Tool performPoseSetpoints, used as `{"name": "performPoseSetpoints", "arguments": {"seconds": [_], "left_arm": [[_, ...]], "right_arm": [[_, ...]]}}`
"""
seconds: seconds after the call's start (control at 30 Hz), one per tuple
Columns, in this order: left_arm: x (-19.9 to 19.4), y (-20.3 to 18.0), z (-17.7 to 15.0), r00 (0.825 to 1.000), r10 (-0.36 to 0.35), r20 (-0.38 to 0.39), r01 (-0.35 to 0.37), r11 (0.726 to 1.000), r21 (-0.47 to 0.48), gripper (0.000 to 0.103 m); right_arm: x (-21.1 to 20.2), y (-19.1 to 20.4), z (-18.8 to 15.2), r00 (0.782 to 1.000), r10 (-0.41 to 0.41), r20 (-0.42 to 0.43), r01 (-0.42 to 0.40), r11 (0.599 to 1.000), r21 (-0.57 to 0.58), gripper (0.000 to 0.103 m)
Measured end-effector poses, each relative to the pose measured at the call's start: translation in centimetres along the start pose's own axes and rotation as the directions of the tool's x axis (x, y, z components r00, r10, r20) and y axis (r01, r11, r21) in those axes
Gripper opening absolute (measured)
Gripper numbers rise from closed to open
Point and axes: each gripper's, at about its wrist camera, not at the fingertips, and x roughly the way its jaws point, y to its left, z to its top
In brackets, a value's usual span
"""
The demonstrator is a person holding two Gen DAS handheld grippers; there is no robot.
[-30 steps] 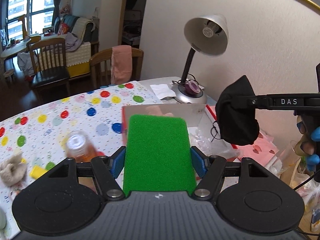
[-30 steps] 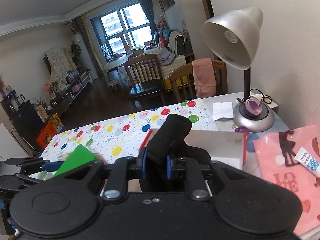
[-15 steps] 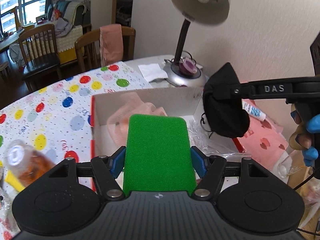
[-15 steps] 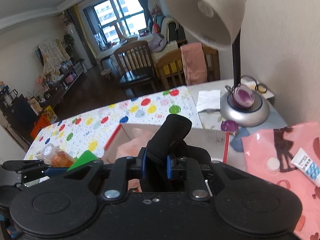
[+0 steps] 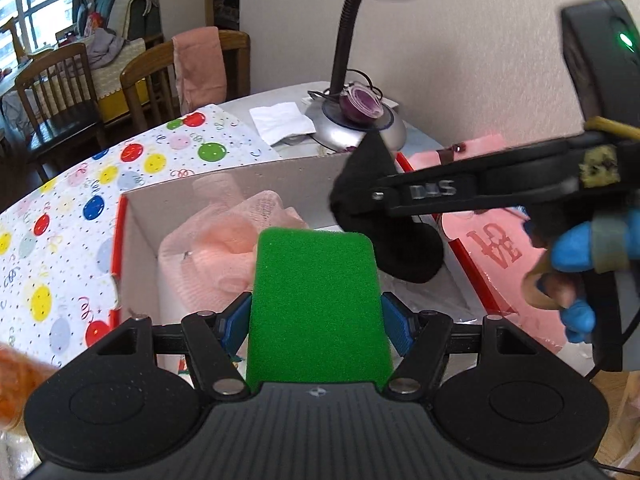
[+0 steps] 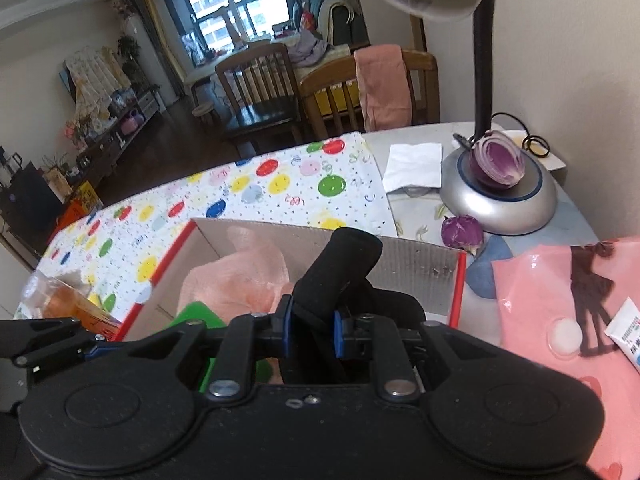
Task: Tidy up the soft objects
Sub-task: 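Carry the green sponge and black mask over the red box and lower them, then open both grippers to release the sponge and mask into the box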
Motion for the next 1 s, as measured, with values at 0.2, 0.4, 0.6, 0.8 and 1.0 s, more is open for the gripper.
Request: {"name": "performPoseSetpoints", "arguments": {"seconds": [0.2, 0.4, 0.6, 0.8, 1.0], "left_arm": [[2.1, -0.2, -0.1, 0.999, 0.039, -0.036, -0.038, 0.999, 0.018, 0.068], [3.4, 0.4, -0.3, 0.996, 0.017, -0.089, -0.019, 1.000, -0.025, 0.068], [4.1, 0.0, -0.8, 0.994, 0.028, -0.106, -0.030, 0.999, -0.017, 0.068], [4.5, -0.1, -1.1, 0.994, 0.034, -0.109, -0.035, 0.999, -0.015, 0.071], [4.0, 0.5, -1.7, 0.995, 0.009, -0.095, -0.014, 0.999, -0.047, 0.075]], "right_arm": [[2.3, -1.1, 0.2, 0.999, -0.022, -0.035, 0.022, 1.000, 0.011, 0.019], [3.7, -1.7, -0.5, 0.997, -0.021, -0.075, 0.023, 0.999, 0.025, 0.022], [4.0, -1.4, -1.2, 0.995, -0.003, -0.095, 0.006, 1.000, 0.029, 0.029], [3.3, -1.1, -1.4, 0.997, 0.000, -0.082, 0.003, 0.999, 0.034, 0.041], [1.9, -0.5, -1.6, 0.998, -0.007, -0.069, 0.008, 1.000, 0.012, 0.050]]}}
